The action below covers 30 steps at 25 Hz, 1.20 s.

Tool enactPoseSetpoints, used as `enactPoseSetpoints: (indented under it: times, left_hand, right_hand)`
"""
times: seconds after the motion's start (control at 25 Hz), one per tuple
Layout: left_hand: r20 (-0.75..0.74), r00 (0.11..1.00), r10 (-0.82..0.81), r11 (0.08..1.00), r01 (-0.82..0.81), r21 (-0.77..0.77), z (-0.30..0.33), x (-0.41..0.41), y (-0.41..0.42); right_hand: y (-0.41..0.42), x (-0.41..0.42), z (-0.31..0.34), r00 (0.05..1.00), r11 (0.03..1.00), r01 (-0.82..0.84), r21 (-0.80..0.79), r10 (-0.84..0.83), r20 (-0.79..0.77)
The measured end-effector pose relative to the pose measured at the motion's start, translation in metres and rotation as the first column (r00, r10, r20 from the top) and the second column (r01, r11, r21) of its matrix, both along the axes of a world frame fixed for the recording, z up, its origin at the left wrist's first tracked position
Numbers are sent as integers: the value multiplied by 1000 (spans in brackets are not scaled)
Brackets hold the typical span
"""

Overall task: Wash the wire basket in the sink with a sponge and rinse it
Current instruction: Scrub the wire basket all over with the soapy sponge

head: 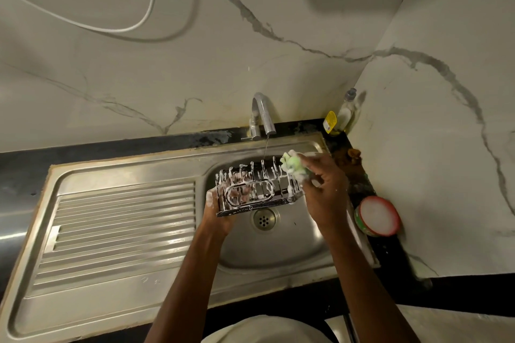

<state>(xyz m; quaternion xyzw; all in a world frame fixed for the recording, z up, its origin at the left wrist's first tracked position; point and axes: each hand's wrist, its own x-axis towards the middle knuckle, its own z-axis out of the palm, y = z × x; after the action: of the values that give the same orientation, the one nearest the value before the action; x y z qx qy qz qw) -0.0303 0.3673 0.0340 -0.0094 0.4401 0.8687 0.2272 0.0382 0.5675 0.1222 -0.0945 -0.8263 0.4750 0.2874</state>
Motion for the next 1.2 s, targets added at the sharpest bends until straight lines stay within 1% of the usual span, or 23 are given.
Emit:
enactPoseSetpoints:
  times: [0.12, 0.2, 0.24, 0.32, 0.4, 0.44, 0.48, 0.52, 0.56, 0.64, 0.72, 0.76, 0.84, 0.96, 1.0, 1.12, 1.16, 1.2]
  left_hand:
    - [1, 1000, 27, 999, -27, -40, -7, -3, 0]
    - [15, 1000, 14, 998, -13, -68, -11, -6, -2]
    - [6, 1000, 5, 998, -4, -69, -12, -7, -3]
    - [-13, 1000, -14, 998, 13, -62, -11, -7, -6]
    - [-62, 997, -47, 995, 41, -93, -5, -4, -5]
    - [-86, 994, -64, 991, 53, -122, -1, -3, -4]
    - [-108, 991, -79, 984, 60, -170, 1, -2, -1]
    - [-125, 989, -78, 971, 47, -233, 1, -1, 1]
    - [-142, 988, -67, 960, 25, -279, -3, -1, 2]
    - [-122, 992, -11, 939, -31, -342, -11, -1, -3]
    - [-97, 995, -3, 895, -41, -445, -17, 0, -10]
    - [-87, 996, -23, 872, -23, -489, -17, -1, -13]
    - [-82, 996, -45, 866, -2, -500, -15, -1, -16]
    - [-150, 984, -96, 862, 6, -507, -16, -4, -21]
    - [-171, 980, -101, 872, 4, -490, -13, -6, -22]
    - [-165, 973, -162, 890, 72, -451, -2, -11, -22]
    - [-159, 973, -167, 896, 82, -436, 3, -12, -19]
    - [-149, 974, -169, 897, 89, -433, 7, -10, -16]
  right_hand:
    - [8, -5, -19, 980, 987, 155, 33, -158, 122]
    - [3, -1, -18, 974, 984, 177, 17, -177, 144]
    - [-3, 3, -11, 981, 988, 153, -15, -151, 118]
    - [-11, 10, 8, 996, 996, 83, -35, -84, -14]
    - [-10, 8, 15, 992, 999, 24, 46, -19, -121]
    - [-8, 4, 13, 991, 997, 15, 81, -4, -135]
    - [-5, 0, 9, 992, 998, 15, 57, -8, -122]
    - [-1, -4, 0, 997, 999, 42, -12, -43, -68]
    - [2, -6, -7, 996, 990, 86, -116, -83, 24]
    - [11, -9, -19, 971, 965, 128, -230, -75, 228]
    - [22, -9, -29, 923, 977, 108, -182, -31, 384]
    - [25, -9, -27, 903, 981, 79, -176, 4, 429]
    - [29, -12, -20, 876, 980, -12, -200, 107, 471]
    - [28, -15, -8, 834, 961, -226, -161, 276, 478]
    - [27, -16, -8, 818, 947, -271, -172, 321, 478]
    - [19, -25, -6, 724, 899, -315, -304, 435, 536]
    - [13, -27, -6, 716, 891, -303, -337, 446, 537]
    - [7, -27, -8, 722, 904, -282, -320, 420, 550]
